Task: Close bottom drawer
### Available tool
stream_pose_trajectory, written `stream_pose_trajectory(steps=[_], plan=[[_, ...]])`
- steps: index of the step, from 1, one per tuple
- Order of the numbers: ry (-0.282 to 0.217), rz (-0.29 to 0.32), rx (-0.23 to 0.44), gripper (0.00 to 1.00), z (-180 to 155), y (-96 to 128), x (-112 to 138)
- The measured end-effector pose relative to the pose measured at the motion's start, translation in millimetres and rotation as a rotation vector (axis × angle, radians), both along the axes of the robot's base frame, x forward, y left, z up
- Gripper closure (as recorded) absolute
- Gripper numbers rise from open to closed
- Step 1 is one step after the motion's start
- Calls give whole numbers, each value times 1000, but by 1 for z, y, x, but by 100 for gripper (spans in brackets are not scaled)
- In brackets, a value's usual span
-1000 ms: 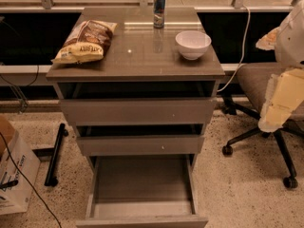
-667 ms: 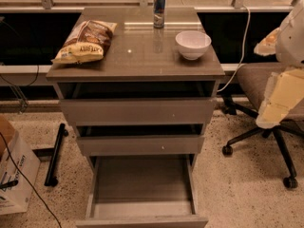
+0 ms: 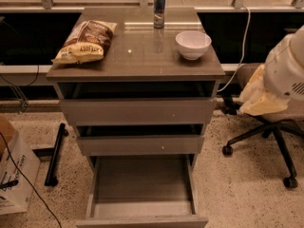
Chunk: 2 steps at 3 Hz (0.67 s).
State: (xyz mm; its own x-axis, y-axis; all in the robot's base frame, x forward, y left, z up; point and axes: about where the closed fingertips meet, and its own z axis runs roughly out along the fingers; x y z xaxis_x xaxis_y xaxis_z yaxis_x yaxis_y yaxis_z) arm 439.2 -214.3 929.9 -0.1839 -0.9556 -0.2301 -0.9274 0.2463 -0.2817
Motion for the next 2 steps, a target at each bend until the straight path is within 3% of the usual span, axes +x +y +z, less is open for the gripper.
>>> stream_pose_trajectory(steps=[1, 2], plan=[[-3, -7, 9, 91, -39, -5, 0], [6, -21, 30, 100, -91, -15, 0]])
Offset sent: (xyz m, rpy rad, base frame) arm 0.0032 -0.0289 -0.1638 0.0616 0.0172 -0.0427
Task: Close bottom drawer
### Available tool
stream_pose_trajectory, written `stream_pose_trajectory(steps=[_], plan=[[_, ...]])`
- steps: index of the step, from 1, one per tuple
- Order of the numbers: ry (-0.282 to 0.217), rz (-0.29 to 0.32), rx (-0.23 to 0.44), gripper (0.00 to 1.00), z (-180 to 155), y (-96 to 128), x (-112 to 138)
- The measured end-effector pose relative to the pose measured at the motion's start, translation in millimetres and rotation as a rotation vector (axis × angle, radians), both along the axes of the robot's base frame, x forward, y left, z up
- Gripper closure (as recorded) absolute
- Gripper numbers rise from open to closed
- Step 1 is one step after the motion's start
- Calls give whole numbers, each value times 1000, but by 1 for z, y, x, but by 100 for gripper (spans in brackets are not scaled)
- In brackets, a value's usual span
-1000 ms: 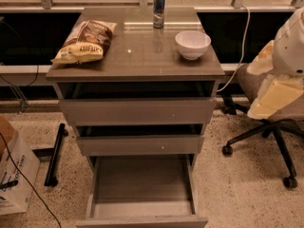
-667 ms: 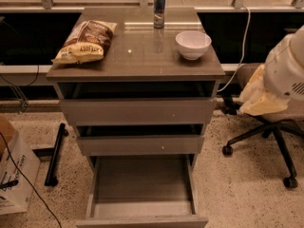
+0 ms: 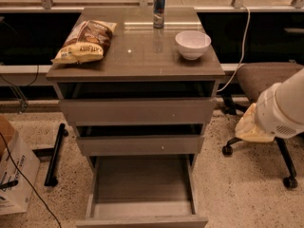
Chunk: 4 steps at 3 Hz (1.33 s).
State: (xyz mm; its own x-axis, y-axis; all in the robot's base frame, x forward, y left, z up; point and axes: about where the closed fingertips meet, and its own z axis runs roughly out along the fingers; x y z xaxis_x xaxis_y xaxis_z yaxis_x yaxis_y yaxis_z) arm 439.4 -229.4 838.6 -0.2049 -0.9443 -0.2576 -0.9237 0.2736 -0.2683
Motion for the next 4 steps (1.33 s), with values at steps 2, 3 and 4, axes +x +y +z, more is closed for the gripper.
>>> stream_pose_trajectory(steps=[2, 3, 4], plan=[[-5, -30, 29, 100, -66, -15, 13], [43, -21, 47, 100, -93, -8, 13], [83, 30, 80, 100, -160, 14, 4]])
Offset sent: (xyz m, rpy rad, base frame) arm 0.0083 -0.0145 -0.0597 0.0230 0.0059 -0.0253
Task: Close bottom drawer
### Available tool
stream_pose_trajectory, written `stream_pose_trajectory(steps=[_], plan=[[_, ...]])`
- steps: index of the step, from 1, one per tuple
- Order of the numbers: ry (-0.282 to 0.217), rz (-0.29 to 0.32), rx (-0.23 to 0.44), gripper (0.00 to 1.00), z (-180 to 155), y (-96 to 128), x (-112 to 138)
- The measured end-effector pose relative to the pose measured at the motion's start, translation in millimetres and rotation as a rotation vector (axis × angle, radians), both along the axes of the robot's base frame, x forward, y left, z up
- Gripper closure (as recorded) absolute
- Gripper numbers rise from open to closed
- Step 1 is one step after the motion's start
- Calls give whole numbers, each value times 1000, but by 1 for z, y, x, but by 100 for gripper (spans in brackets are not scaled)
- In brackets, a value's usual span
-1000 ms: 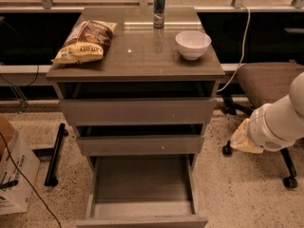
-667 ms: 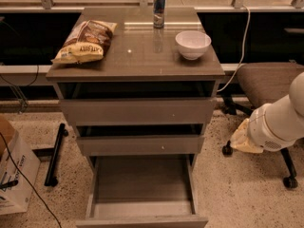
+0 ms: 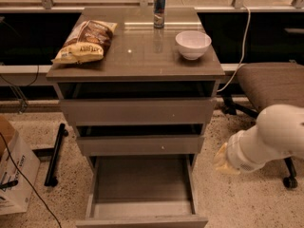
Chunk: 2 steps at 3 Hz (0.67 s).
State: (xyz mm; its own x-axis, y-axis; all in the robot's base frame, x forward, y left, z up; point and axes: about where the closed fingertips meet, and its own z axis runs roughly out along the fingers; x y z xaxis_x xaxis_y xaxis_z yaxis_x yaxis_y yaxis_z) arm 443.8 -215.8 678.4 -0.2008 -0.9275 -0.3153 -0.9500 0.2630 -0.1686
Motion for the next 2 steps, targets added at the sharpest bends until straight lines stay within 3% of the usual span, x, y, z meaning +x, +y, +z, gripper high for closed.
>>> stream_pose_trajectory(steps=[2], plan=[[9, 47, 7, 100, -91, 19, -12]])
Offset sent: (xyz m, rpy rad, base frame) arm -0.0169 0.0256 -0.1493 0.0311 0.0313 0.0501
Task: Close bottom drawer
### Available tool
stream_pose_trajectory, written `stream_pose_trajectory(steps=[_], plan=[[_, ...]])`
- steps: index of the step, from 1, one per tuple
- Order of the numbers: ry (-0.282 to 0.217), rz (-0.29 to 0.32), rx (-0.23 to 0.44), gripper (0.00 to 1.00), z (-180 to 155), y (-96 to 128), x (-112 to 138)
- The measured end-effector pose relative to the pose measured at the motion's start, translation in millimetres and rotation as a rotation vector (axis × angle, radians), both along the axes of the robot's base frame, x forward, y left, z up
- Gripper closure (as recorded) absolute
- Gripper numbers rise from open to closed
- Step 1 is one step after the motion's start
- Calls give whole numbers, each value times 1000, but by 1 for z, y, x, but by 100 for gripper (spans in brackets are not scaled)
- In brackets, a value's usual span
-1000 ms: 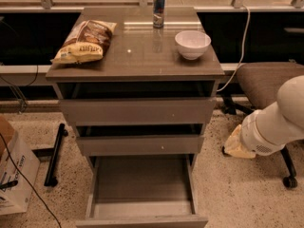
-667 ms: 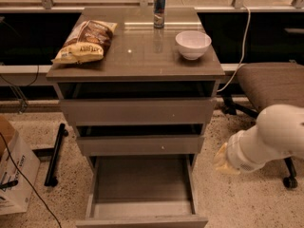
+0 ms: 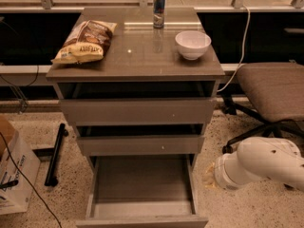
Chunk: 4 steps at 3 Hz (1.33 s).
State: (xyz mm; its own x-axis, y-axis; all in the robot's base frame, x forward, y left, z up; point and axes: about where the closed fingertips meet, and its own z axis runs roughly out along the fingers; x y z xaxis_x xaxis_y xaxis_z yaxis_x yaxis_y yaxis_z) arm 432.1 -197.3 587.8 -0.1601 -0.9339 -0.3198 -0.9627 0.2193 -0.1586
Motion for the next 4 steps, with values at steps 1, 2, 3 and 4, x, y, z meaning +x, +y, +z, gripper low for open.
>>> stream_pose_trajectory(steps=[1, 2, 3, 4], plan=[[69, 4, 19, 100, -62, 5, -10], [69, 4, 19, 100, -62, 5, -10], [83, -9, -5, 100, -81, 2, -7], [116, -15, -33, 100, -115, -4, 0]])
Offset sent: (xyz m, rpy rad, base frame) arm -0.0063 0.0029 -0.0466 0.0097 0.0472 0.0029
